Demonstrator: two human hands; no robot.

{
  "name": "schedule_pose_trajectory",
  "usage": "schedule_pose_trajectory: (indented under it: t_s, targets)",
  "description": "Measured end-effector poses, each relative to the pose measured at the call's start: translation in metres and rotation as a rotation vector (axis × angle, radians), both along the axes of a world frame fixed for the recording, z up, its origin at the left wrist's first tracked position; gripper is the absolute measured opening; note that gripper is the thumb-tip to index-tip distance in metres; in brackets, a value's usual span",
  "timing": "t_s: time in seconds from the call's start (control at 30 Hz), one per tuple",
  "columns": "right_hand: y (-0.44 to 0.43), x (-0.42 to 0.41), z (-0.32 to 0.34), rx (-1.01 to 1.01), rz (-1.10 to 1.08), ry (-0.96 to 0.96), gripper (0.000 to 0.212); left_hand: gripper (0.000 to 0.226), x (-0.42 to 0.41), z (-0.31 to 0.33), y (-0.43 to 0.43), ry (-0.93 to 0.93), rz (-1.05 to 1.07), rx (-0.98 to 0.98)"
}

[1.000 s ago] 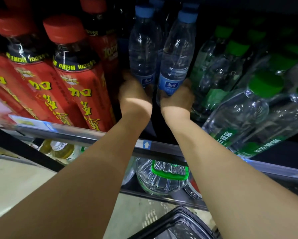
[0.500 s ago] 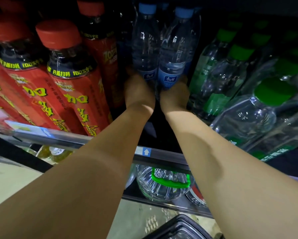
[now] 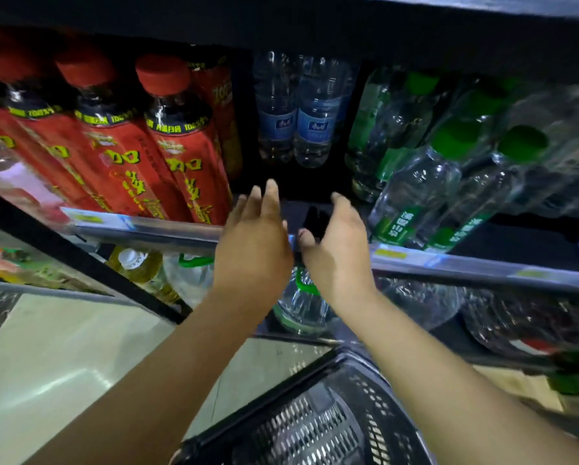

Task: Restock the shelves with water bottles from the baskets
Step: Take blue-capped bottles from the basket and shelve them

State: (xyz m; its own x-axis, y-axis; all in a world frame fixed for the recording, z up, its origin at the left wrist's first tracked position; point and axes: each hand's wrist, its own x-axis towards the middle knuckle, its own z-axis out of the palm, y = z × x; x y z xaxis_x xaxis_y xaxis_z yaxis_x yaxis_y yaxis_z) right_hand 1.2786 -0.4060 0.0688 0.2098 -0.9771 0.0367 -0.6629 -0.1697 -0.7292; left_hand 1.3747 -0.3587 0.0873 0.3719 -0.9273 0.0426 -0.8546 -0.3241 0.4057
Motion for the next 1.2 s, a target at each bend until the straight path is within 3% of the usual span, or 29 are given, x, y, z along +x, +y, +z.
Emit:
schedule_pose_trajectory:
  t_s: [0.17, 0.37, 0.53, 0.63, 0.7, 0.77, 0.97, 1.1, 1.2]
  targets:
    - [0.097, -0.051, 0.002, -0.147, 0.102, 0.329, 0.071, 0.061, -0.022, -0.002, 0.092, -0.242, -0.097, 0.014]
    - [0.212, -0.143, -0.022, 0.124, 0.059, 0.611, 0.078, 0.061, -0.082, -0.03, 0.193, -0.312, -0.274, 0.261]
    - [0.292, -0.24, -0.057, 0.435, 0.051, 0.681, 0.071, 0.071, -0.167, -0.066, 0.269, -0.181, -0.397, 0.524]
    - [0.326, -0.306, -0.079, 0.469, -0.025, 0.722, 0.073, 0.079, -0.225, -0.084, 0.3, -0.153, -0.438, 0.647]
    - [0.343, -0.353, -0.091, 0.509, -0.013, 0.745, 0.078, 0.069, -0.27, -0.092, 0.311, -0.168, -0.475, 0.662]
    - [0.354, -0.403, -0.098, 0.551, -0.03, 0.756, 0.081, 0.074, -0.318, -0.1, 0.318, -0.166, -0.491, 0.683]
    - [0.368, -0.545, -0.104, 0.617, -0.155, 0.729, 0.07, 0.076, -0.447, -0.109, 0.324, -0.166, -0.527, 0.672]
    - [0.36, -0.613, -0.099, 0.662, -0.242, 0.716, 0.071, 0.067, -0.503, -0.113, 0.319, -0.167, -0.557, 0.649]
    - [0.355, -0.643, -0.101, 0.71, -0.269, 0.705, 0.075, 0.077, -0.526, -0.121, 0.313, -0.163, -0.546, 0.665]
